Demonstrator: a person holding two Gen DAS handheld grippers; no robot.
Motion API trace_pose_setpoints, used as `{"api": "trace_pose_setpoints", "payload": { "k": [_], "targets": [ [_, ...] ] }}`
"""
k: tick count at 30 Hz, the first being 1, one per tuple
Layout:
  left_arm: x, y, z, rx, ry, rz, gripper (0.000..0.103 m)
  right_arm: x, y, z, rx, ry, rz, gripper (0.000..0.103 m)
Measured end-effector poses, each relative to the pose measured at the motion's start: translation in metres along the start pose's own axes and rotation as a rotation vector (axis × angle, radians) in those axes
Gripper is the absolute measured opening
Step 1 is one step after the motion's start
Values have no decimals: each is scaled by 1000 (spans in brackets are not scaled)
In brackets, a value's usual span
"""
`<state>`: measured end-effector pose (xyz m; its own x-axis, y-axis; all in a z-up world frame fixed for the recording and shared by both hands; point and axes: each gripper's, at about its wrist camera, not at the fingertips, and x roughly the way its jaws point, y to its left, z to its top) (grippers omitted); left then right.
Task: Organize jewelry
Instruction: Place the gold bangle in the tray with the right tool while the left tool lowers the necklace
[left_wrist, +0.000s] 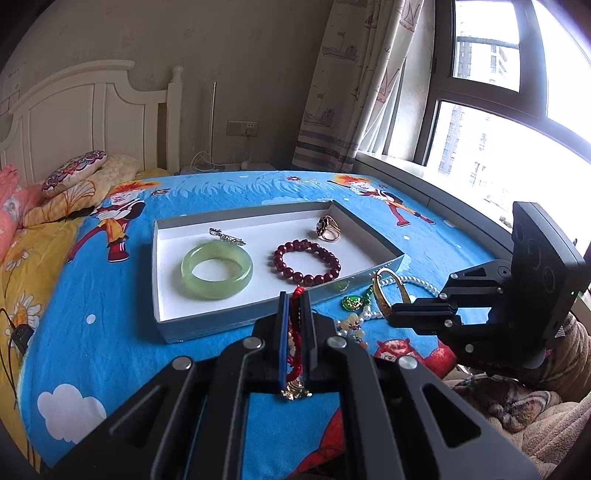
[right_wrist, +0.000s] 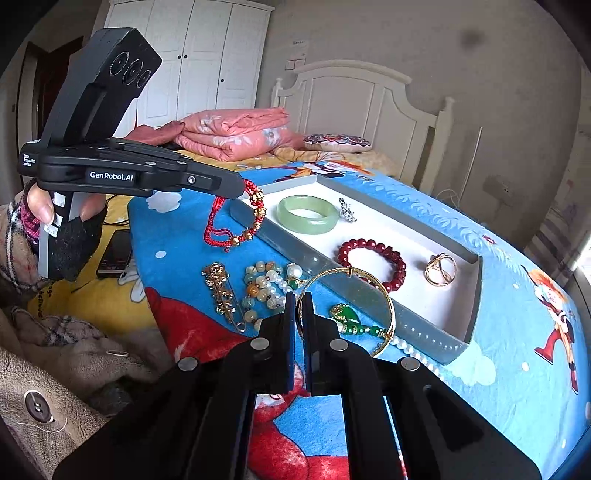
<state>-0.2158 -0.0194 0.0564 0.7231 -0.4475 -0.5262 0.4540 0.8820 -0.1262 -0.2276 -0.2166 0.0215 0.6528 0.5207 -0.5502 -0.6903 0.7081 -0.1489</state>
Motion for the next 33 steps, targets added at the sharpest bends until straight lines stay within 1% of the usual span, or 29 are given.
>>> {"api": "trace_pose_setpoints", "payload": {
  "k": [5,9,15,24,28,33],
  "targets": [
    [8,-8,15,44,-4,35,5,2,-19,7,46,2,-53,4],
    [24,-17,35,97,-1,61,5,10,-37,21,80,10,-81,4],
    [50,-10,63,85,-4,69,5,22,-58,32,120,20,-75,4],
    [90,-2,71,73,47,139,5,43,-73,40,142,52,-107,4],
    [104,-5,70,102,65,185,5,50,-82,38,175,71,-114,4],
    [117,-8,76,144,80,217,5,57,-86,34,192,107,-120,4]
  ]
}}
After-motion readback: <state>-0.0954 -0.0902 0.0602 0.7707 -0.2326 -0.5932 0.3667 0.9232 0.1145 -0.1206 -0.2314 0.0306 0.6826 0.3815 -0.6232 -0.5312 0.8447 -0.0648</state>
